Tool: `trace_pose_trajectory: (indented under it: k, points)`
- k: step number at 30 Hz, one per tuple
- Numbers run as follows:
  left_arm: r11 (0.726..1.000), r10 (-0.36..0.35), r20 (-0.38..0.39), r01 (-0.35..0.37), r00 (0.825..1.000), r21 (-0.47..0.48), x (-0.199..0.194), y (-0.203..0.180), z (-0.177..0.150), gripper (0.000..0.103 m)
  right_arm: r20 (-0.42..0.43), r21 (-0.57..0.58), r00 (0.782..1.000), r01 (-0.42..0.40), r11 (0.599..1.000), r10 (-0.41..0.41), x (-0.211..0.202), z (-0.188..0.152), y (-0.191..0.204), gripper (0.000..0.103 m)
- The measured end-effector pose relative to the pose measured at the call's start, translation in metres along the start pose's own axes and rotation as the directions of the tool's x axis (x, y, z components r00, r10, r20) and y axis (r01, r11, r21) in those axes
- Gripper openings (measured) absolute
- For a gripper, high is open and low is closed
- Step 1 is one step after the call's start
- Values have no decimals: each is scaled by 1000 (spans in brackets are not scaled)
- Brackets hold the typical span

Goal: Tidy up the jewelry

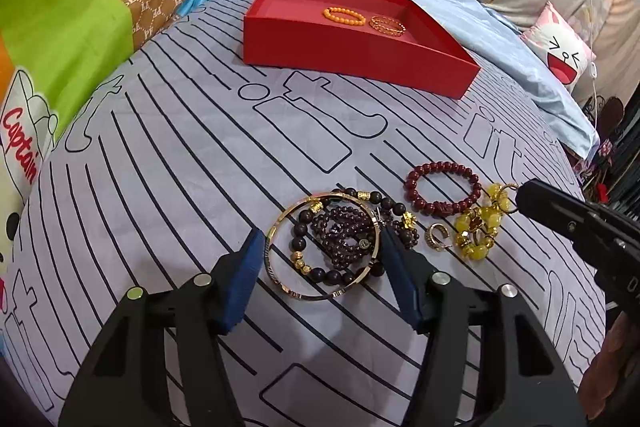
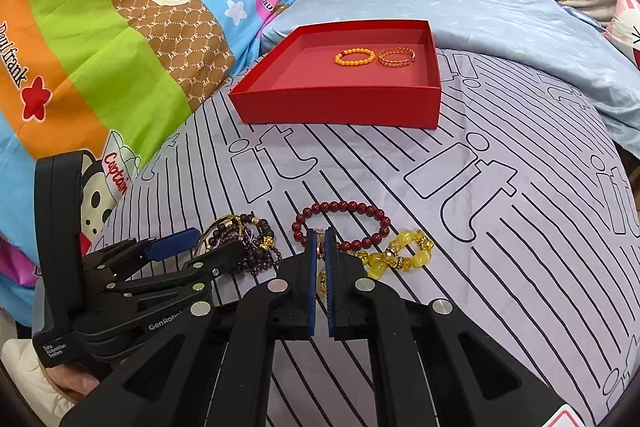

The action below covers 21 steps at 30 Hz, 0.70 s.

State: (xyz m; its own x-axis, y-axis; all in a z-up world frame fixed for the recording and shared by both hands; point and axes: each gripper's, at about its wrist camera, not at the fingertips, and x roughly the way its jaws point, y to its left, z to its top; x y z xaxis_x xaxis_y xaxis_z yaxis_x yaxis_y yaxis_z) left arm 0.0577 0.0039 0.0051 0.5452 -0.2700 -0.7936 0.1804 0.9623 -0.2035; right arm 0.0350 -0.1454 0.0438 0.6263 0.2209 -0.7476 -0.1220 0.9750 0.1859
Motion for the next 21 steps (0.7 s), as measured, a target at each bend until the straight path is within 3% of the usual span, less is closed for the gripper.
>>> trace_pose_trajectory:
  k: [10, 21]
  points:
    - [1000, -3, 4, 3, 1000, -4, -9, 0, 0, 56, 7, -3, 1000, -2, 1000, 2, -2, 2, 1, 4]
    - [1000, -29, 74, 29, 997, 1, -41, -8, 25, 56, 39, -9, 999, 2, 1000, -1, -10, 12, 1, 4]
